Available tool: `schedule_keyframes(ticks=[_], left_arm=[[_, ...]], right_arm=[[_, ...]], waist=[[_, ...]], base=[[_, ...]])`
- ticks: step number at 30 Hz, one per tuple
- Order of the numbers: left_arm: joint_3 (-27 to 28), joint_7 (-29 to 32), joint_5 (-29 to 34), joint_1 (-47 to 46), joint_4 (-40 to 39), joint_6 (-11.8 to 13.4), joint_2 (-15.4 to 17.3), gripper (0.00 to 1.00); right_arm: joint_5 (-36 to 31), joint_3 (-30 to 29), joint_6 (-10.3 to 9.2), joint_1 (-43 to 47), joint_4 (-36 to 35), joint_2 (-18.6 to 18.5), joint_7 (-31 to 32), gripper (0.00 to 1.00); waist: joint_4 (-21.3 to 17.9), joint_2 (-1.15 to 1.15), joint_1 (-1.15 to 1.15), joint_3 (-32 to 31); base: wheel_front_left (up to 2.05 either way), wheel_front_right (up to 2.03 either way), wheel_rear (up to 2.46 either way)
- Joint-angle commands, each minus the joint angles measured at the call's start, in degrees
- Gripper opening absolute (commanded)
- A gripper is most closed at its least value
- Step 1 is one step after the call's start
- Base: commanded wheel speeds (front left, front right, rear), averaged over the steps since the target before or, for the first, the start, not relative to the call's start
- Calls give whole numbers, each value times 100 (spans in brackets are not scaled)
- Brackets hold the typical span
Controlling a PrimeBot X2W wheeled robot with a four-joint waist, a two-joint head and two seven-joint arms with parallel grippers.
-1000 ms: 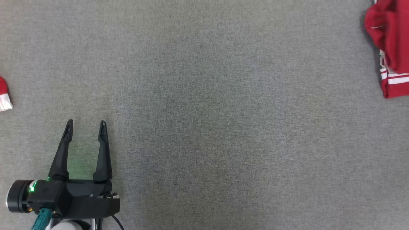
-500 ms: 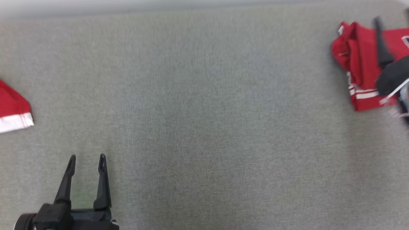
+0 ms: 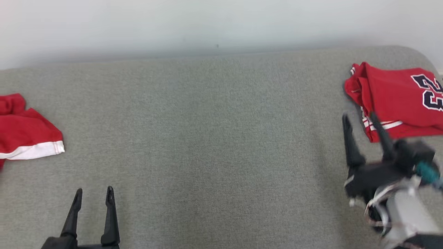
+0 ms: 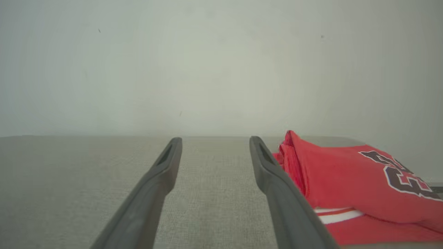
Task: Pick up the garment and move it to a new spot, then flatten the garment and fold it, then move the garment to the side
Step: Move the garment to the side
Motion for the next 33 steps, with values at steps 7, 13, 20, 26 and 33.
schedule_keyframes(ticks=[7,13,20,26,33], left_arm=[[-89,-14,-106,331,96,57,-11,100],[-120,-14,-148,493,136,92,-10,100],[-226,-14,-63,597,214,129,-11,100],[-272,-14,21,667,296,106,-11,100],[-258,-14,48,702,375,82,-11,100]], right_arm=[[-469,-406,1,1441,-644,675,-6,100],[-945,-765,2,2341,-1313,1223,-6,100],[-1221,-754,2,2799,-1682,1401,-5,100],[-1295,-855,2,2912,-1795,1443,-5,100],[-1192,-937,2,3020,-1780,1474,-6,100]], waist=[[290,1,1,-602],[362,1,1,-852],[379,1,1,-944],[397,1,1,-976],[424,1,1,-996]], base=[[0,0,0],[0,0,0],[0,0,0],[0,0,0],[0,0,0]])
